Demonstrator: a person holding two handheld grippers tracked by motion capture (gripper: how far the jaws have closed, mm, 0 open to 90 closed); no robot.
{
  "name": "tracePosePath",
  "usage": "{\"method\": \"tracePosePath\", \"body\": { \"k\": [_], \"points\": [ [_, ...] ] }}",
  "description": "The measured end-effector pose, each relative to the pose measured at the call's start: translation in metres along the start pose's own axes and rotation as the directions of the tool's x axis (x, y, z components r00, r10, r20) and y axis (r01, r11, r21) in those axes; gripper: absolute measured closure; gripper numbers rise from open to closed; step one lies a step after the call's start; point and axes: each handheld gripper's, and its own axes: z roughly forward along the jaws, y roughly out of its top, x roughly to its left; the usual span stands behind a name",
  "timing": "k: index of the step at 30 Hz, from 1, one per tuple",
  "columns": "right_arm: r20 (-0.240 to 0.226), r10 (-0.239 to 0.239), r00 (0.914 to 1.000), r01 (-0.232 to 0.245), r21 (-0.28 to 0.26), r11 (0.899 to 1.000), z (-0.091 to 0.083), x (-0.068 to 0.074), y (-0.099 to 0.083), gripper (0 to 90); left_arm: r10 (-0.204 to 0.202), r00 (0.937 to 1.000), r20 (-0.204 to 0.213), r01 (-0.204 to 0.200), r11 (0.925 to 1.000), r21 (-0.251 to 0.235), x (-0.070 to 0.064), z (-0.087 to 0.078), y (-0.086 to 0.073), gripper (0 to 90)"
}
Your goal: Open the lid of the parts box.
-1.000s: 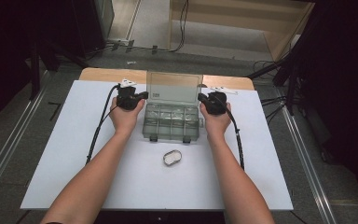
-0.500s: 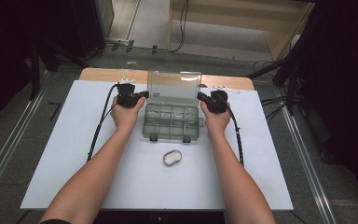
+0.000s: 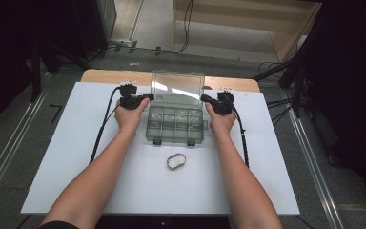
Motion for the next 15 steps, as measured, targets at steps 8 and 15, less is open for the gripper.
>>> {"method": "tracePosePath", "body": {
  "k": [8,15],
  "points": [
    [-0.002,0.024,0.9997,-0.024,0.010,1.000,0.0035,-0.0024,-0.0009,81.6,-0.008,1.0000,-0.003,0.008,0.9999,0.008,-0.0005,0.0030,-0.0003,72.9],
    [-0.007,0.032,0.9994,-0.032,0.013,0.999,0.0045,-0.0033,-0.0016,80.8,-0.017,0.9998,0.004,0.017,0.9998,0.012,0.0004,0.0043,-0.0010,71.5]
  ]
}}
